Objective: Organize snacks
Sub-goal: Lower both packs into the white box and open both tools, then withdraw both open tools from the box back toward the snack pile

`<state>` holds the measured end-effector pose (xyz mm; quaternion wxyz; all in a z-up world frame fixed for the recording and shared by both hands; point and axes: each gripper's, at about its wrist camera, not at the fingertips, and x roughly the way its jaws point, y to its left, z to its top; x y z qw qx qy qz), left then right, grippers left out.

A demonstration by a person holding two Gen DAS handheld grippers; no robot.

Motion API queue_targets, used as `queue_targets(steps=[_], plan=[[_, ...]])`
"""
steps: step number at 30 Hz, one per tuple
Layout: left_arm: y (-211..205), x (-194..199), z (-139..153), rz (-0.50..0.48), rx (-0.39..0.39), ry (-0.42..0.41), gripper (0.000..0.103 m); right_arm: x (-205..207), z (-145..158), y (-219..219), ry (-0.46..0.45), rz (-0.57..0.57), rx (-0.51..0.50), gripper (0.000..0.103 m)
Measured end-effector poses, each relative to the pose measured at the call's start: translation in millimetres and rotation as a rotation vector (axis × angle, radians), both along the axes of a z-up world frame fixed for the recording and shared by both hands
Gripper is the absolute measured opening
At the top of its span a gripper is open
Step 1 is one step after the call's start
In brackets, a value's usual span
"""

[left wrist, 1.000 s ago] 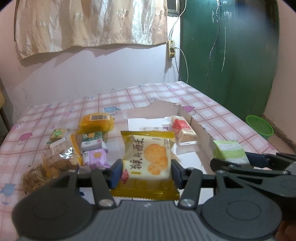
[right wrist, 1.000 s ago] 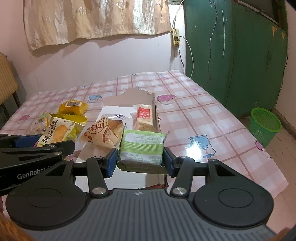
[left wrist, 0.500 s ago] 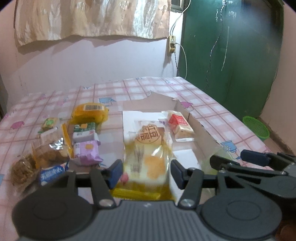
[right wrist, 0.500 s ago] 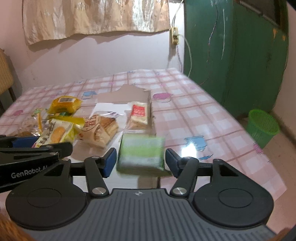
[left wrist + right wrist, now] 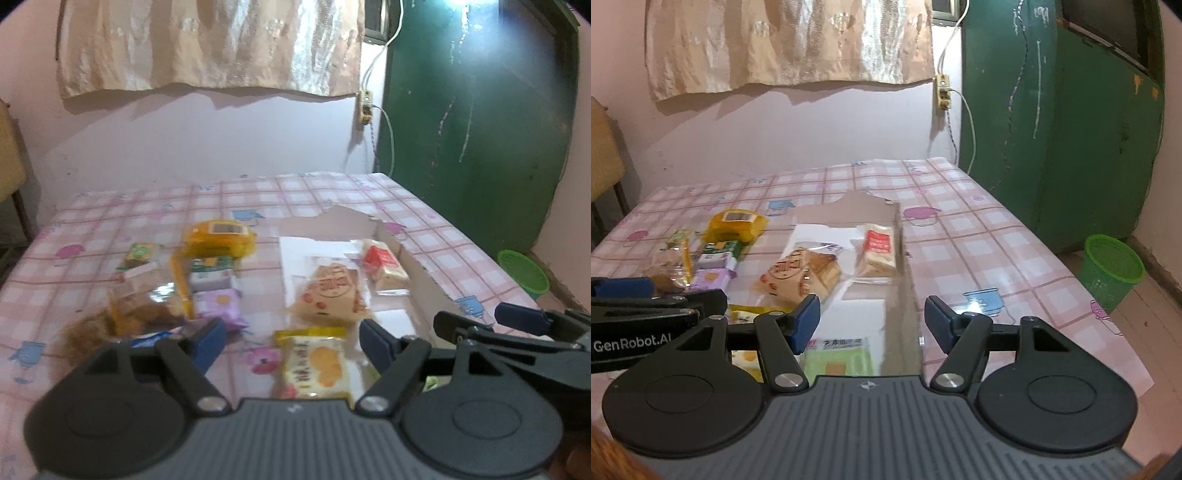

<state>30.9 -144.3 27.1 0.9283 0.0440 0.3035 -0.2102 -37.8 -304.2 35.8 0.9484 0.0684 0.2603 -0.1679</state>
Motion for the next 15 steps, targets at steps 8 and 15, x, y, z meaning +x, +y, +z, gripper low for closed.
queue_targets(steps=[8, 15], plan=[[39, -3, 6, 0.084, -0.001, -0.016, 0.079, 11, 1, 33, 0.006, 0.080, 0.010, 0.082], [75, -3, 3, 0.159, -0.001, -0.013, 0.079, 26, 0, 66, 0.011, 0.157, 0.007, 0.082]])
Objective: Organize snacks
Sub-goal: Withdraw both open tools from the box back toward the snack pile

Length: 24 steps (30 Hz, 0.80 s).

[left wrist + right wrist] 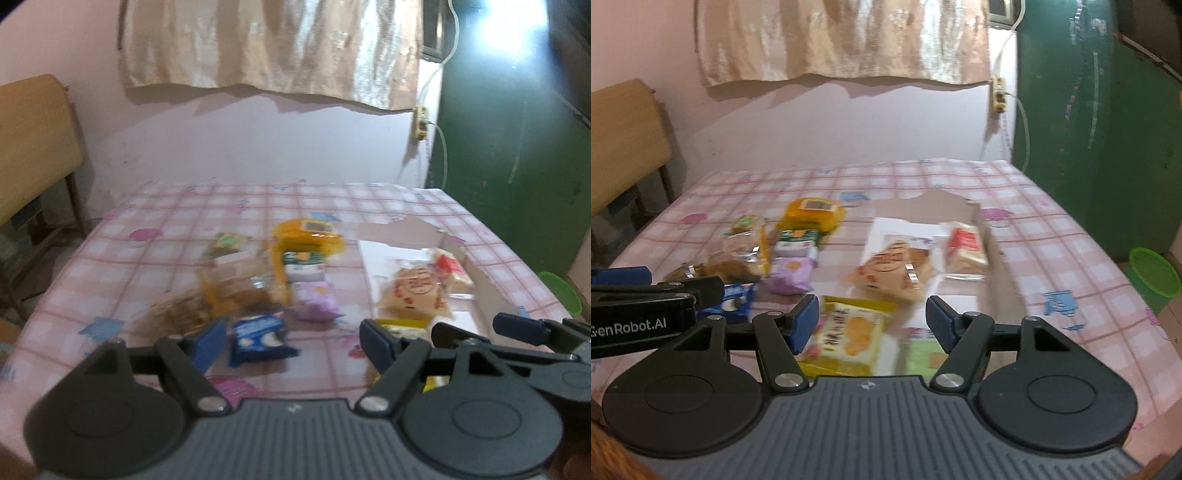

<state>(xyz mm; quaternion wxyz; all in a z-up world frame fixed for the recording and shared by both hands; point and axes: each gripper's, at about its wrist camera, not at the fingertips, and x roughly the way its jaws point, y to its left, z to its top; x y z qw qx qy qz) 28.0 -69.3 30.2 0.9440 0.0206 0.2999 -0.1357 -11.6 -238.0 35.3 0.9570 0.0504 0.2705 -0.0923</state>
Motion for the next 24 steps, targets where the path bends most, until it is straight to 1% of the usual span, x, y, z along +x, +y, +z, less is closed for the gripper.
queue_targets(steps=[6, 15, 20, 23, 24], plan=[[26, 0, -6, 0.051, 0.002, 0.010, 0.079, 12, -6, 28, 0.014, 0.063, -0.005, 0.082], [53, 4, -15, 0.108, 0.000, 0.024, 0.079, 29, -17, 44, 0.036, 0.133, 0.005, 0.082], [62, 13, -22, 0.135, -0.002, 0.033, 0.079, 39, -25, 52, 0.050, 0.153, 0.013, 0.082], [67, 25, -27, 0.159, -0.012, 0.040, 0.079, 48, -28, 57, 0.059, 0.163, 0.020, 0.082], [68, 28, -28, 0.168, -0.014, 0.042, 0.082, 50, -29, 58, 0.060, 0.165, 0.021, 0.083]])
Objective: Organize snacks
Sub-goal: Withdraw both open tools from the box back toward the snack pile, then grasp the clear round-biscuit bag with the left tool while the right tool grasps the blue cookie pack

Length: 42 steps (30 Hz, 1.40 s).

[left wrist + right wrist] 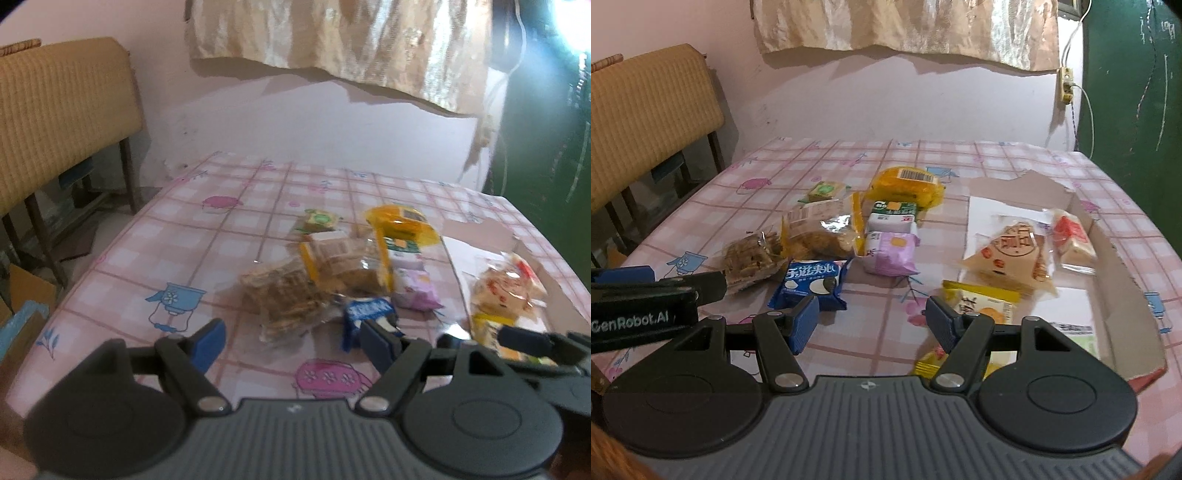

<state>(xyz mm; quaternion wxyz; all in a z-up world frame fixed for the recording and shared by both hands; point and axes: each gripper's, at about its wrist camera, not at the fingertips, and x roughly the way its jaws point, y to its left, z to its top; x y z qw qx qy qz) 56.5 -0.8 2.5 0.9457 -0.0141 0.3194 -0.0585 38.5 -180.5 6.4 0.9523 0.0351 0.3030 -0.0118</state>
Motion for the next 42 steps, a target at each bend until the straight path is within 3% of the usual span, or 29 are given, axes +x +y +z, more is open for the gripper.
queue_targets(steps=[3, 7, 15, 17, 18, 19, 29, 32, 36, 39, 42], plan=[[2, 17, -5, 0.033, 0.002, 0.002, 0.094, 2, -1, 0, -0.001, 0.001, 0.008, 0.089], [1, 49, -13, 0.075, -0.010, 0.034, 0.102, 3, -3, -1, 0.009, 0.006, 0.013, 0.090], [-6, 98, -40, 0.117, 0.012, 0.117, 0.101, 16, -12, 1, 0.037, 0.026, 0.011, 0.098], [-2, 102, -45, 0.088, -0.003, 0.128, 0.087, 19, -14, 4, 0.045, 0.034, 0.011, 0.100], [-1, 102, -46, 0.076, -0.005, 0.135, 0.068, 21, -15, 6, 0.049, 0.040, 0.009, 0.103], [1, 102, -49, 0.058, -0.006, 0.147, 0.055, 24, -16, 8, 0.053, 0.046, 0.007, 0.103], [28, 68, -50, -0.034, 0.083, 0.101, 0.051, 58, -28, 29, 0.099, 0.094, -0.008, 0.103], [29, 73, -52, -0.031, 0.108, 0.099, 0.062, 71, -32, 38, 0.113, 0.105, -0.016, 0.103], [32, 79, -57, -0.018, 0.109, 0.089, 0.065, 85, -37, 44, 0.140, 0.116, -0.028, 0.103], [32, 76, -55, -0.030, 0.108, 0.078, 0.052, 85, -34, 41, 0.136, 0.116, -0.003, 0.103], [35, 72, -54, -0.023, 0.133, 0.073, 0.051, 79, -30, 36, 0.126, 0.110, 0.038, 0.103]])
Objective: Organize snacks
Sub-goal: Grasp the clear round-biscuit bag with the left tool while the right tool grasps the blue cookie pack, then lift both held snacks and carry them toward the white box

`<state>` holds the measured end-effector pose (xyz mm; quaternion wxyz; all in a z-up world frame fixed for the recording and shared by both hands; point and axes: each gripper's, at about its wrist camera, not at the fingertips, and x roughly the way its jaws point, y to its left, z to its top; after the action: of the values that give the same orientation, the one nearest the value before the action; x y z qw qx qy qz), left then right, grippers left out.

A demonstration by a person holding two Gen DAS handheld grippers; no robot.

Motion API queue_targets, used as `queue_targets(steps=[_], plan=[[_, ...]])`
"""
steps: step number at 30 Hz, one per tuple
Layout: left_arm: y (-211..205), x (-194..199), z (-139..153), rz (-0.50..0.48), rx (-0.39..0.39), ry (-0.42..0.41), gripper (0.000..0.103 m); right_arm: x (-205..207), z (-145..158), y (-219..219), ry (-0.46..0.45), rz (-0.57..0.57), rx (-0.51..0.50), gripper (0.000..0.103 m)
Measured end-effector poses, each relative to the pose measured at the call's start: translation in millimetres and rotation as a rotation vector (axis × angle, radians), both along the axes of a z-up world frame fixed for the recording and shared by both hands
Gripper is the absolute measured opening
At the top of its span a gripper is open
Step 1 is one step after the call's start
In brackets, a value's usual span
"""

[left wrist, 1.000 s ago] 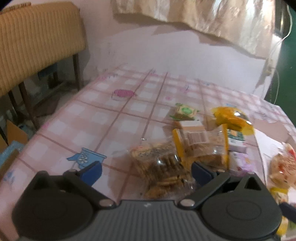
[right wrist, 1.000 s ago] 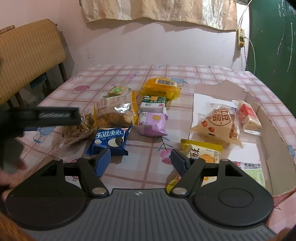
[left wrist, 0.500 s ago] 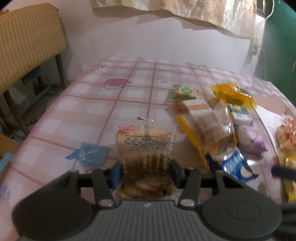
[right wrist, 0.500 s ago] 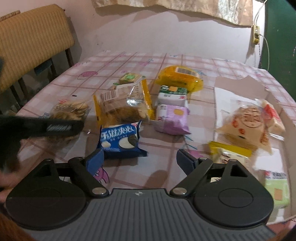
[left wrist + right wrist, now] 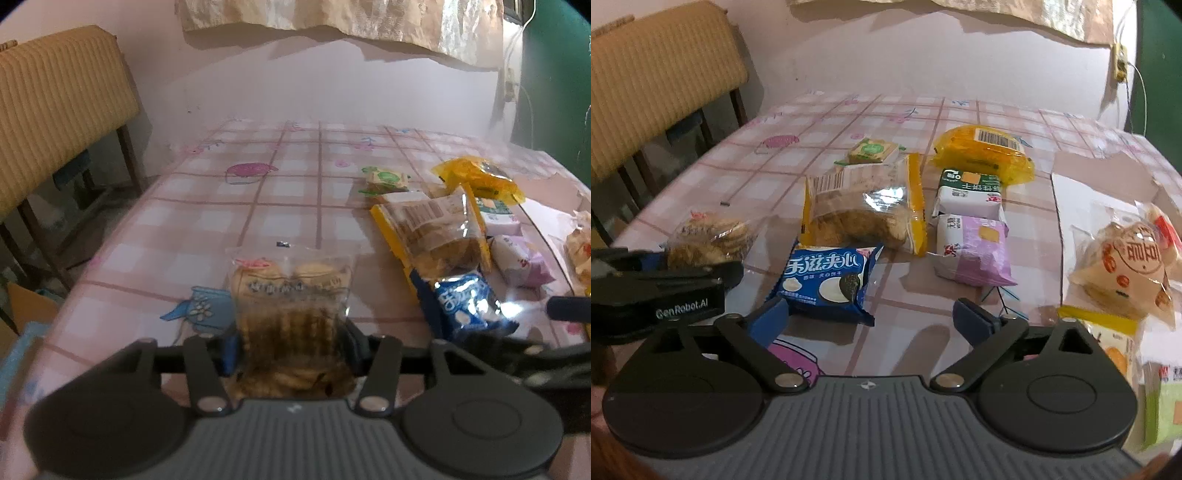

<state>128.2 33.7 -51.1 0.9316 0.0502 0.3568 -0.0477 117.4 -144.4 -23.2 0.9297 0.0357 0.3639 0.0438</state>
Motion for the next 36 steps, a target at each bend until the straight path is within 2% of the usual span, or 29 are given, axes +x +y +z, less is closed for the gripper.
queue_targets(steps=[4, 8, 12, 14, 15, 21, 27, 36], plan=[[15, -3, 4, 0.049, -0.029, 0.003, 0.051, -8, 9, -5, -0.020, -0.015, 0.080, 0.103], [19, -7, 7, 0.074, -0.011, -0.022, 0.051, 3, 6, 4, -0.006, -0.022, 0.084, 0.103], [19, -8, 8, 0.079, -0.005, -0.036, 0.051, 18, -6, 18, 0.026, -0.015, 0.041, 0.103], [17, -9, 8, 0.073, -0.003, -0.040, 0.051, 20, -8, 24, 0.010, 0.000, 0.007, 0.064], [17, -10, 8, 0.072, -0.005, -0.041, 0.051, 20, -7, 27, 0.002, -0.002, -0.017, 0.061], [8, -21, 11, 0.049, -0.036, -0.042, 0.051, 9, -4, 20, -0.003, -0.003, -0.007, 0.059], [-2, -38, 17, 0.035, -0.064, -0.040, 0.051, -17, 14, 7, -0.047, -0.006, -0.016, 0.059], [-16, -65, 41, 0.031, -0.054, -0.075, 0.051, -55, 31, -12, -0.078, -0.053, -0.022, 0.059]])
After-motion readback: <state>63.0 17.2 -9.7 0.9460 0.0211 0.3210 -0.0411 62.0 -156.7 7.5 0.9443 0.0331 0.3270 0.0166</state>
